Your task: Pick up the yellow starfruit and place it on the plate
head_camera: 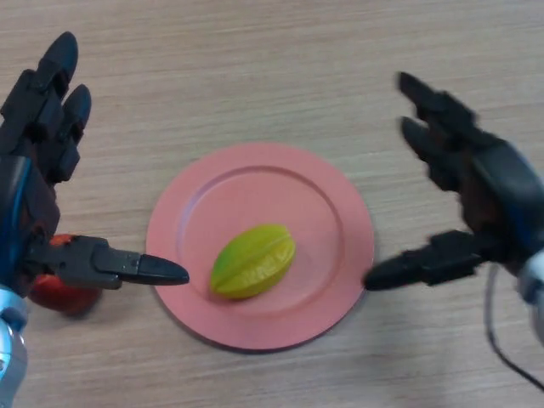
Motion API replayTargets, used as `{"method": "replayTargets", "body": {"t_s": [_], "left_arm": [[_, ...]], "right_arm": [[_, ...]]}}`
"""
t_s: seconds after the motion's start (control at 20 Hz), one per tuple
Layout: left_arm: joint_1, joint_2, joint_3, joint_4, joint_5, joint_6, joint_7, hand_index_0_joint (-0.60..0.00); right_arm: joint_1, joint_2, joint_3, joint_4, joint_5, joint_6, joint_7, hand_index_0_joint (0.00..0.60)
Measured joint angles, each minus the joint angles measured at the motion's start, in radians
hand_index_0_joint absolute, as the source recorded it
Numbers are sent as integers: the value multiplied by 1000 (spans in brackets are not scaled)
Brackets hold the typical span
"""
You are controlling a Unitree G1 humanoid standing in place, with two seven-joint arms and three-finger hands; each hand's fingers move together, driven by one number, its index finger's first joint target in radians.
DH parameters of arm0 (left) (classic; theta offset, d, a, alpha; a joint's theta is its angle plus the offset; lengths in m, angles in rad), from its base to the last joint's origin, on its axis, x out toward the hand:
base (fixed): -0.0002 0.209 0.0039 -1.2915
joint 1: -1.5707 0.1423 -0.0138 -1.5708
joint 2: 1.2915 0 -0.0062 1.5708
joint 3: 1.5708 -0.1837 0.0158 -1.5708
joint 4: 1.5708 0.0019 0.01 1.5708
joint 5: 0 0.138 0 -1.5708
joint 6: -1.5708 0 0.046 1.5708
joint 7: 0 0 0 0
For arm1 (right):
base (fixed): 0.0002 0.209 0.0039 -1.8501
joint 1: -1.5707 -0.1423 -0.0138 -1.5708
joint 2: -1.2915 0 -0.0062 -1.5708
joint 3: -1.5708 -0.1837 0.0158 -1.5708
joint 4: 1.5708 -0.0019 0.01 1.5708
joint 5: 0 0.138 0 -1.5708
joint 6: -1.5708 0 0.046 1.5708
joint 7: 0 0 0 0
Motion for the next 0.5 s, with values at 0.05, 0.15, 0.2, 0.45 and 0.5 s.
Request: {"method": "replayTargets", "body": {"t_s": [0.05, 0.15, 0.2, 0.45, 0.5], "left_arm": [[-1, 0, 0, 5, 1, 0, 5, 0], [-7, 0, -3, 19, 3, 0, 11, 0], [-14, 0, -6, 19, 11, 0, 20, 0], [-11, -6, -10, 31, 45, -62, 26, 0], [1, -20, -19, 33, 46, -72, 58, 0]], "right_arm": [[8, -4, -16, -20, 11, 24, -6, 0], [18, -21, -22, -83, 13, 59, -11, 0], [19, -21, -22, -101, 28, 59, -11, 0], [30, -19, -18, -100, 77, 59, -15, 0], [40, -17, -18, -102, 98, 59, -32, 0]]}}
